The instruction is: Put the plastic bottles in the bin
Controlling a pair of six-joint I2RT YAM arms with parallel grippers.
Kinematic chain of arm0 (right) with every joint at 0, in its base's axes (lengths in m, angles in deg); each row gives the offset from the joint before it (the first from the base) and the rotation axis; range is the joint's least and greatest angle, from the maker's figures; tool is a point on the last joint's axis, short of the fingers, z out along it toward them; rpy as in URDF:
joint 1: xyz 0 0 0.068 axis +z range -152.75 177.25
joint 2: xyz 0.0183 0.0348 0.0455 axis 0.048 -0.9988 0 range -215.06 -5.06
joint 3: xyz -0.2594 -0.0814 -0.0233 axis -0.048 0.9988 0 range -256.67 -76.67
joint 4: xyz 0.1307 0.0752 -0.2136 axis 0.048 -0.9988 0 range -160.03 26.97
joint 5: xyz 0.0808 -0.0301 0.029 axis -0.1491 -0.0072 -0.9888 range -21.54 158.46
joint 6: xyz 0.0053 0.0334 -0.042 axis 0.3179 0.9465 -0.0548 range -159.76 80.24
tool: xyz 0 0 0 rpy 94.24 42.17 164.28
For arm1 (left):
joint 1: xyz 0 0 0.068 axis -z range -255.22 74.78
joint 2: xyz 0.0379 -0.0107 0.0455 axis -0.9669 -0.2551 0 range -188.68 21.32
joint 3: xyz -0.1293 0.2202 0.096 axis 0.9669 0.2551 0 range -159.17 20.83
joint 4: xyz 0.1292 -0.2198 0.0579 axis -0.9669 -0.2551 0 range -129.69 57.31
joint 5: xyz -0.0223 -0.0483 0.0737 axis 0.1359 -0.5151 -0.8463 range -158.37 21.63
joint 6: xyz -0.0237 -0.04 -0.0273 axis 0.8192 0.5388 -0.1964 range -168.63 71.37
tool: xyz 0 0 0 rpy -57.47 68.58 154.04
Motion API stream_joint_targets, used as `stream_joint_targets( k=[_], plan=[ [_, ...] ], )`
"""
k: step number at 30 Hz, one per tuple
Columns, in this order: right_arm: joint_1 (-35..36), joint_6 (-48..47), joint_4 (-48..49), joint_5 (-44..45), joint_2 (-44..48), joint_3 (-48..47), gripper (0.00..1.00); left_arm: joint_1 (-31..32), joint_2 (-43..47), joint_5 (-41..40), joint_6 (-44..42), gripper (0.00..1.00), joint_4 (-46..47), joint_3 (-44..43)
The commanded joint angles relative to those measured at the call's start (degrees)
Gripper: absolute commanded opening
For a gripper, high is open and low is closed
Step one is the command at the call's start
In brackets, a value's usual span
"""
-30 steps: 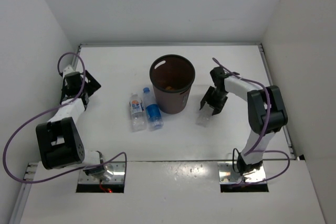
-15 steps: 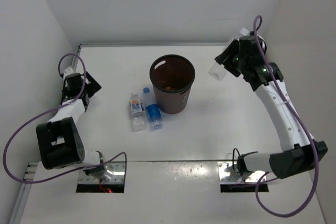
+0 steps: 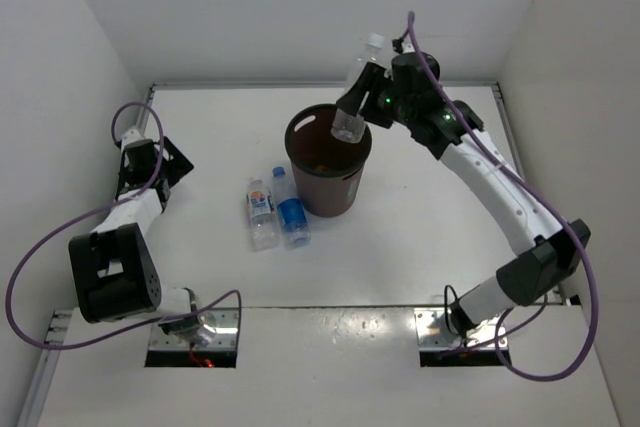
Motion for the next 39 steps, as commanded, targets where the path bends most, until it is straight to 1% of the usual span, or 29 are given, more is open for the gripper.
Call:
stream_joint_targets(
  k=[1, 2, 4, 6, 8, 9, 12, 13, 15, 16, 18, 19, 22, 24, 27, 30, 32, 33, 34, 36, 39],
  plan=[
    [3.58, -1.8, 1.38, 1.13, -2.66, -6.69, 0.0, 0.32, 0.6, 0.57, -0.09, 1.0, 0.71, -2.01],
    [4.19, -1.8, 0.16, 2.27, -3.45, -6.7, 0.01, 0.32, 0.6, 0.57, -0.09, 1.0, 0.71, -2.01],
    [4.81, -1.8, -0.47, 3.06, -4.95, -6.7, 0.07, 0.32, 0.6, 0.57, -0.09, 1.0, 0.71, -1.49],
    [5.43, -1.8, -1.0, 3.59, -5.74, -5.39, 0.09, 0.32, 0.6, 0.57, -0.09, 1.0, 0.71, -1.49],
    [6.04, -2.33, -1.0, 4.12, -5.74, -4.07, 0.2, 0.32, 0.6, 0.57, -0.09, 1.0, 1.23, -0.96],
    [6.04, -2.33, -1.0, 4.12, -5.74, -4.07, 0.23, 0.32, 0.6, 1.1, -0.09, 1.0, 1.84, -0.35],
    [6.66, -2.94, -1.53, 5.79, -6.27, -4.07, 0.37, 0.32, 1.12, 1.8, 0.52, 1.0, 2.38, 0.18],
    [7.18, -3.46, -1.53, 5.79, -6.27, -4.07, 0.44, 0.32, 1.13, 1.8, 0.52, 1.0, 2.38, 0.18],
    [7.19, -3.47, -2.05, 6.32, -6.27, -4.07, 0.52, 0.32, 1.13, 2.94, 1.14, 1.0, 2.38, 0.71],
    [7.19, -3.47, -2.05, 6.32, -6.27, -4.07, 0.58, 0.32, 1.13, 3.56, 1.83, 1.0, 2.38, 0.71],
    [7.71, -3.47, -2.05, 6.32, -6.27, -3.54, 0.67, 0.32, 1.13, 6.35, 1.84, 1.0, 4.66, 1.94],
    [7.71, -3.47, -2.05, 6.32, -6.27, -3.54, 0.74, 0.32, 1.13, 7.07, 2.36, 1.0, 5.18, 1.94],
    [8.24, -3.47, -2.05, 6.84, -6.27, -4.06, 0.82, 0.32, 1.13, 8.13, 2.9, 1.0, 5.8, 2.56],
    [8.24, -3.47, -2.05, 7.37, -6.27, -4.07, 0.82, 0.32, 1.13, 8.13, 2.9, 1.0, 5.8, 2.56],
    [8.24, -3.47, -1.53, 7.99, -5.21, -4.07, 0.85, 0.32, 1.13, 8.92, 2.9, 1.0, 5.8, 3.08],
    [8.24, -3.47, -0.04, 9.3, -2.06, -4.59, 0.87, 0.32, 1.66, 11.9, 2.9, 1.0, 6.33, 4.4],
    [7.19, -3.47, 0.75, 10.53, 0.66, -4.07, 0.88, 0.32, 2.27, 12.43, 4.64, 1.0, 6.33, 5.01],
    [7.19, -2.86, 1.28, 11.15, 1.63, -3.2, 0.88, 0.32, 2.27, 12.44, 5.52, 1.0, 6.33, 5.02],
    [7.19, -2.85, 1.81, 13.24, 2.6, -2.14, 0.9, 0.32, 2.79, 14.01, 6.05, 1.0, 6.33, 5.02],
    [7.19, -2.85, 2.51, 14.67, 5.23, 0.05, 0.93, 0.32, 2.8, 17.08, 6.58, 1.0, 6.33, 5.54],
    [7.19, -2.25, 3.74, 15.55, 7.08, 2.6, 0.94, 1.46, 3.33, 17.8, 7.81, 1.0, 5.72, 5.55]
  ],
)
